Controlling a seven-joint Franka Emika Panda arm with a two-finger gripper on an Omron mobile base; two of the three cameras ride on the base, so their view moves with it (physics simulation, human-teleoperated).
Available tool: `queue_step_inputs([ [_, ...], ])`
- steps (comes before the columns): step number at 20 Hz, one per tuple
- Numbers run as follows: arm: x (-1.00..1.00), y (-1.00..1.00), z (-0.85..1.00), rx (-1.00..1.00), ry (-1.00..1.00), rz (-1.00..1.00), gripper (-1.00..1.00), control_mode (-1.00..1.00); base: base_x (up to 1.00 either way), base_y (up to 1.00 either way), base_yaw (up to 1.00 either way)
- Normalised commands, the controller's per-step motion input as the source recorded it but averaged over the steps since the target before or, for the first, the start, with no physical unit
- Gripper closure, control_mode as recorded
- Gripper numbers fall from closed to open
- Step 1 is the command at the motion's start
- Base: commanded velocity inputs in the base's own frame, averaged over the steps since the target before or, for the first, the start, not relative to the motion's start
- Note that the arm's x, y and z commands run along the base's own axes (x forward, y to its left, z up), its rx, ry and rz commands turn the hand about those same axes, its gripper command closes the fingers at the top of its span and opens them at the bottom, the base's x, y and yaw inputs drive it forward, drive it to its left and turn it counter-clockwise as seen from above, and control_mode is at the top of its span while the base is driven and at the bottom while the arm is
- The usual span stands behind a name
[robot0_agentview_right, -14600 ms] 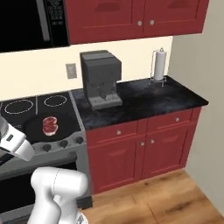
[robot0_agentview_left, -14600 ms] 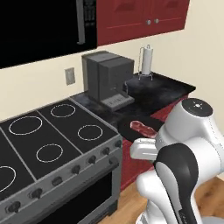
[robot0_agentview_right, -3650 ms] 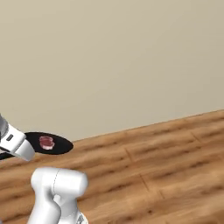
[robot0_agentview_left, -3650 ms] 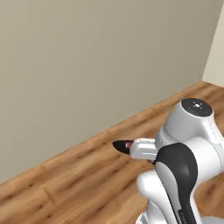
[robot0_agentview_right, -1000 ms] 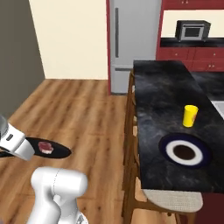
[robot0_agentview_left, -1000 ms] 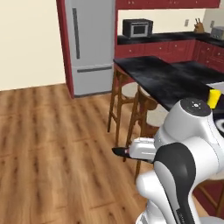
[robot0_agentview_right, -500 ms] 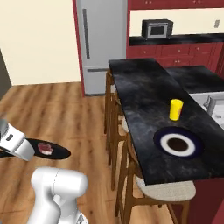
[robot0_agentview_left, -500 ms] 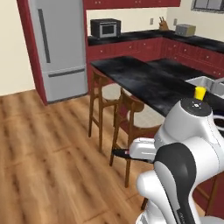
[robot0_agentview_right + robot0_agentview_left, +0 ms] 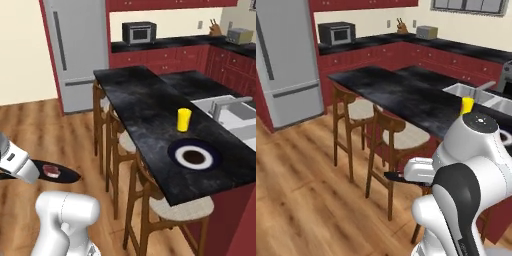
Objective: Pick up the pan with the steak in it and place it on the dining table. Then place the steak on the plate.
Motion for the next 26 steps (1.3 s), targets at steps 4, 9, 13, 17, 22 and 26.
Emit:
queue_step_inputs([
  [4, 0.0, 0.0, 0.0, 0.0, 0.0, 0.0, 1.0, 1.0, 0.06, 0.15, -0.45],
  [9, 0.0, 0.0, 0.0, 0.0, 0.0, 0.0, 1.0, 1.0, 0.06, 0.16, -0.45],
  [13, 0.0, 0.0, 0.0, 0.0, 0.0, 0.0, 1.0, 1.0, 0.06, 0.16, -0.44],
  [17, 0.0, 0.0, 0.0, 0.0, 0.0, 0.0, 1.0, 1.0, 0.06, 0.19, -0.43],
  [22, 0.0, 0.0, 0.0, 0.0, 0.0, 0.0, 1.0, 1.0, 0.06, 0.19, -0.43],
  [26, 0.0, 0.0, 0.0, 0.0, 0.0, 0.0, 1.0, 1.0, 0.07, 0.19, -0.43],
])
